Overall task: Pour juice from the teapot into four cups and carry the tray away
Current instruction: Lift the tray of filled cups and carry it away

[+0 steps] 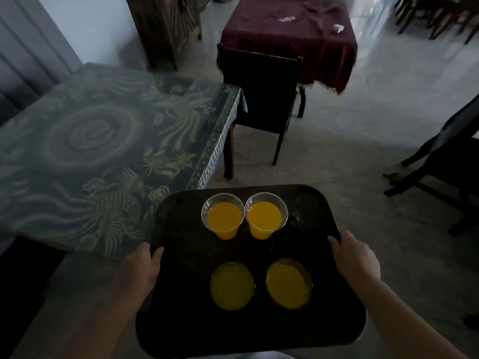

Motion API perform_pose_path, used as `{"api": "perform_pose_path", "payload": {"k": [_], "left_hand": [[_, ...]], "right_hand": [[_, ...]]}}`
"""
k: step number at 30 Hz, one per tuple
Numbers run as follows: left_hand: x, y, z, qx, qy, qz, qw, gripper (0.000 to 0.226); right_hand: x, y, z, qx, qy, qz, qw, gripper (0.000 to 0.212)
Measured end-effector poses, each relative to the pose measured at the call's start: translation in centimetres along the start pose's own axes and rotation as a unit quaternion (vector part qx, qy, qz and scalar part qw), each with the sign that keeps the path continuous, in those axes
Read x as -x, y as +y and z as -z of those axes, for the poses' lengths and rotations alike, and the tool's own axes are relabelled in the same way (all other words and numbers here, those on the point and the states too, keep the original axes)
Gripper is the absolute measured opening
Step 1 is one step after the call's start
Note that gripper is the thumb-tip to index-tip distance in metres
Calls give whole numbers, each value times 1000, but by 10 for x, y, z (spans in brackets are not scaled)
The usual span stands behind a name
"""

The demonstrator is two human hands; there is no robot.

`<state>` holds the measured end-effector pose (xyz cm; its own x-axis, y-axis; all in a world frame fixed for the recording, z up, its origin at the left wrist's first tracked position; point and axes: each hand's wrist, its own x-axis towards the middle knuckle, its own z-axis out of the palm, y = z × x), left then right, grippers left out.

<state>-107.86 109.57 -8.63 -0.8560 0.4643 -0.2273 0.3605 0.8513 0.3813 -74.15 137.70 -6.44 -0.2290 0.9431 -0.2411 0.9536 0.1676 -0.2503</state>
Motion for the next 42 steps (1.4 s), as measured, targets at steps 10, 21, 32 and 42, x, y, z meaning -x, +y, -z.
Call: {"api": "perform_pose_path", "payload": {"k": [10,21,32,42], "left_hand": [[-122,40,-6,13,26,9,1000,38],[-234,34,15,93,54,121,987,32],[-271,9,8,97,112,306,941,40],[-280,27,-13,115,228,426,868,29]], "right_hand": [[-155,-86,5,17,-7,56,998,33],[-295,-248,-13,51,-50,161,984,34],[-406,-424,-64,118,-113,328,931,33],[-464,-557,-112,178,-127,489,845,43]]}}
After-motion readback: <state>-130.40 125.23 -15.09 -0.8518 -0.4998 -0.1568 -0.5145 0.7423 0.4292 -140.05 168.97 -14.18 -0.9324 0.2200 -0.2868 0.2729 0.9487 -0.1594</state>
